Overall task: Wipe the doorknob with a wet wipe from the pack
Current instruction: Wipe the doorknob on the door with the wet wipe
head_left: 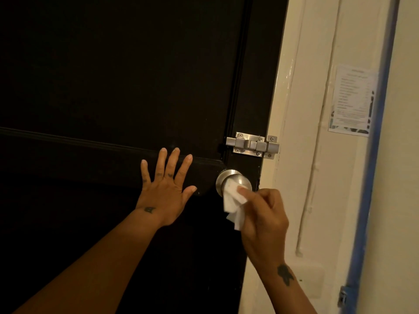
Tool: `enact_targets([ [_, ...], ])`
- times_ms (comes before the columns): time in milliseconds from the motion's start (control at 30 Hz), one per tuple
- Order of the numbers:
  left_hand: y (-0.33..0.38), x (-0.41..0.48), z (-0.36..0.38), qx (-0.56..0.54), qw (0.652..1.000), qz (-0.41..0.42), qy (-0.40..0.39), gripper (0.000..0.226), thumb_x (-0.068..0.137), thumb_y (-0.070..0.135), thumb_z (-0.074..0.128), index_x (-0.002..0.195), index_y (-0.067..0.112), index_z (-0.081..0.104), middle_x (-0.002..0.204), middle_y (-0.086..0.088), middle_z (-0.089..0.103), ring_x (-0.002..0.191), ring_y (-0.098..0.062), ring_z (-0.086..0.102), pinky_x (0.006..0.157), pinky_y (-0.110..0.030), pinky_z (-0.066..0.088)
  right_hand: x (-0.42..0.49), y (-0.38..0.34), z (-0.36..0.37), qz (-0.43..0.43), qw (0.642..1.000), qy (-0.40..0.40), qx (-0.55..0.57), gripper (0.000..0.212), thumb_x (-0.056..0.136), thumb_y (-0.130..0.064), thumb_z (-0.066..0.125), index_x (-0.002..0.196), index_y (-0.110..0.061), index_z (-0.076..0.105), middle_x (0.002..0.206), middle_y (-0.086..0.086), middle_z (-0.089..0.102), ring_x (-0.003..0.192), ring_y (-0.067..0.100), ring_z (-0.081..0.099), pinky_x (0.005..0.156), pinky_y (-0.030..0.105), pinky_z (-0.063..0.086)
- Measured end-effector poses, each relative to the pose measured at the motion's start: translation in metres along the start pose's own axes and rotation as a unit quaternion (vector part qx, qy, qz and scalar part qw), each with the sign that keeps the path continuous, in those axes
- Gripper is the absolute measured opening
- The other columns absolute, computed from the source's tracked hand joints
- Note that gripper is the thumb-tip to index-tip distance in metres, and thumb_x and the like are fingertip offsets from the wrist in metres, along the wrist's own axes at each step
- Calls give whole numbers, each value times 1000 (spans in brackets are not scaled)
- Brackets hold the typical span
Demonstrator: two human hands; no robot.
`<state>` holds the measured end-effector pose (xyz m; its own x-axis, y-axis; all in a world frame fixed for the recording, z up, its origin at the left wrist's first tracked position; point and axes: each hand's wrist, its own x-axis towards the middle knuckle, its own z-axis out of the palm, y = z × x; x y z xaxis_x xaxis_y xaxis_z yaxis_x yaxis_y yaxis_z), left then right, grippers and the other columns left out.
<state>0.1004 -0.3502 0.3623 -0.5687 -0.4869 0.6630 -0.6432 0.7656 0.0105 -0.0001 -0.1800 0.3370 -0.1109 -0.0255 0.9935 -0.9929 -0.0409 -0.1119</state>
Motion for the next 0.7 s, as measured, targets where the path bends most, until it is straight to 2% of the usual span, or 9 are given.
enact_targets([
  [100, 0, 0, -1, -4, 1000, 3, -2, 66, 89, 56, 14, 118, 37, -43, 131, 5, -47, 118, -20, -48, 95, -53, -26, 7, 7, -3, 78, 993, 88, 1, 24, 80, 3, 54, 101, -2, 65, 82, 3, 45, 73, 0, 45, 66, 0, 37],
  [233, -1, 2, 1, -2, 1000, 0, -4, 68, 89, 57, 13, 115, 38, -46, 130, 5, -48, 116, -19, -51, 95, -53, -26, 0, 7, 4, 113, 994, 15, 3, 23, 86, 5, 54, 107, -2, 59, 85, 3, 48, 73, 2, 48, 67, 0, 38],
  [300, -1, 3, 3, -4, 1000, -1, -1, 71, 89, 57, 14, 110, 39, -51, 130, 5, -49, 111, -17, -55, 95, -53, -26, -12, 5, 5, 121, 993, 1, 13, 14, 87, 2, 54, 96, -8, 57, 79, -1, 48, 68, 7, 49, 65, 1, 39],
  [367, -2, 3, 4, -8, 1000, -1, 6, 73, 88, 57, 15, 107, 39, -53, 131, 6, -48, 112, -17, -54, 96, -53, -26, -24, 3, 4, 129, 991, -13, 12, 18, 85, 3, 57, 82, -14, 51, 72, -7, 47, 61, 7, 48, 61, 3, 41],
  [433, -3, 3, 5, -13, 1000, 1, 14, 73, 87, 57, 15, 107, 39, -53, 131, 6, -47, 111, -17, -55, 96, -53, -26, -32, 1, 2, 106, 994, -23, 3, 17, 77, 8, 65, 78, -6, 56, 71, 1, 55, 61, 5, 50, 53, 5, 42],
  [500, -3, 3, 5, -15, 1000, 1, 16, 73, 87, 57, 15, 107, 39, -54, 131, 6, -47, 109, -16, -57, 96, -53, -27, -32, -1, -2, 81, 997, -12, -1, 17, 67, 9, 72, 80, 7, 62, 72, 15, 61, 63, 9, 54, 56, 4, 43],
  [533, -3, 3, 6, -13, 1000, 1, 16, 73, 87, 57, 14, 107, 39, -54, 131, 6, -48, 109, -16, -57, 96, -53, -27, -30, -2, -3, 60, 998, -6, -2, 20, 67, 6, 73, 84, 8, 63, 75, 15, 62, 65, 9, 54, 60, 3, 45],
  [600, -2, 3, 5, -7, 1000, -2, 12, 72, 88, 57, 15, 108, 39, -52, 131, 6, -48, 109, -17, -56, 96, -53, -27, -21, -4, -8, 35, 999, 2, -7, 24, 74, -4, 70, 95, 6, 64, 81, 7, 57, 70, 4, 49, 70, 0, 42],
  [700, -1, 3, 3, -9, 1000, -4, 4, 68, 89, 57, 15, 116, 38, -44, 130, 6, -47, 112, -18, -53, 95, -53, -27, -8, -4, -10, 66, 998, 5, 16, 19, 83, -13, 62, 99, -4, 63, 81, -15, 50, 64, -3, 46, 65, -1, 41],
])
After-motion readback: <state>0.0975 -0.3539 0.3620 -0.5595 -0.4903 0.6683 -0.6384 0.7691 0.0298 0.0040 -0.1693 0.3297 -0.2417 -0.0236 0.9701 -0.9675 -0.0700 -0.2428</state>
